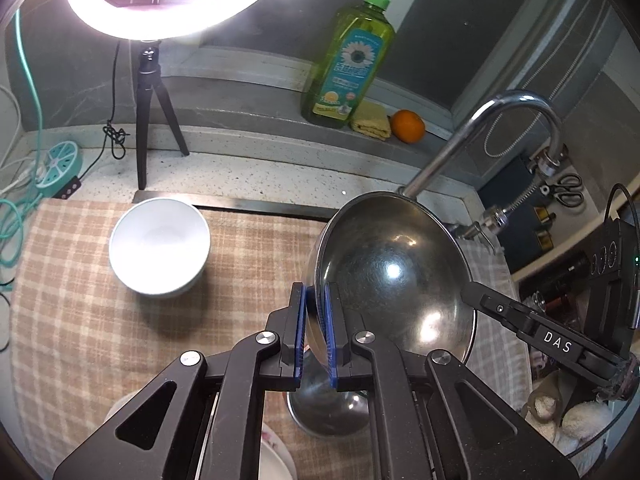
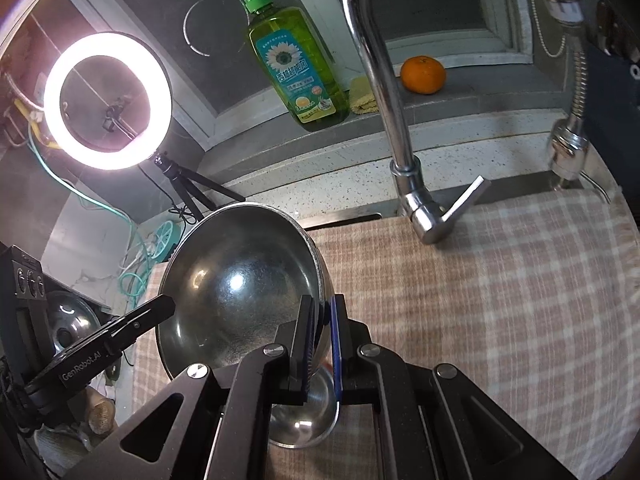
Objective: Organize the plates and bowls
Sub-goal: 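Lift the large steel bowl and carry it toward the red-bottomed bowl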
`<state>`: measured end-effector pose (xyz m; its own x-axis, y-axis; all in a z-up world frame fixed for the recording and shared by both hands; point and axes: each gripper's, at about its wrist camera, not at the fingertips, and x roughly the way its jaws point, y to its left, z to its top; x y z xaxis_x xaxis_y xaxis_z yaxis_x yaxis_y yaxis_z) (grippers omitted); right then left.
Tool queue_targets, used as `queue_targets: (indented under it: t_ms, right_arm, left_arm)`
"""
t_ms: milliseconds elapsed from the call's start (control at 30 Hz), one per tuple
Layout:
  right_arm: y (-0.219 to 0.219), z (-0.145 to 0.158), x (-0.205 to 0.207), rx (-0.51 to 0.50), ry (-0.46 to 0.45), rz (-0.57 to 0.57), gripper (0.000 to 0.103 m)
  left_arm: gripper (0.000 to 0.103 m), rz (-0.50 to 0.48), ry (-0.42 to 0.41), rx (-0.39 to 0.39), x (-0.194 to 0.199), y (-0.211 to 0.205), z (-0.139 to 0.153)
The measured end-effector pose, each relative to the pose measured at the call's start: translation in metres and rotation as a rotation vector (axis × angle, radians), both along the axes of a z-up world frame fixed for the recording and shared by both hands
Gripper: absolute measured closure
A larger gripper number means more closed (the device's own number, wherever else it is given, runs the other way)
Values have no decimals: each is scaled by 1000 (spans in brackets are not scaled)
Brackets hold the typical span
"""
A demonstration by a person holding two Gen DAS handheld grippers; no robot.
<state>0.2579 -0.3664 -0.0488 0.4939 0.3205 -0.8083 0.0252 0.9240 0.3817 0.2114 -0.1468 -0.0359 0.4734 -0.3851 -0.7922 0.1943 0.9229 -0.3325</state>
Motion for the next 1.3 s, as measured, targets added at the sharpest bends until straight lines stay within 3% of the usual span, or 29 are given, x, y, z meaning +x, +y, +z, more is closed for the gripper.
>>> queue_targets:
  t_ms: [667,1300]
  right_arm:
    - [-4,7,-108,-15,-14,-71,96]
    - [-6,-33,-164,-19,58,-120,96]
  left_arm:
    - [96,-75,28,-7,-87,-2,-12]
    - [96,-130,72,21,-127,-7,-41]
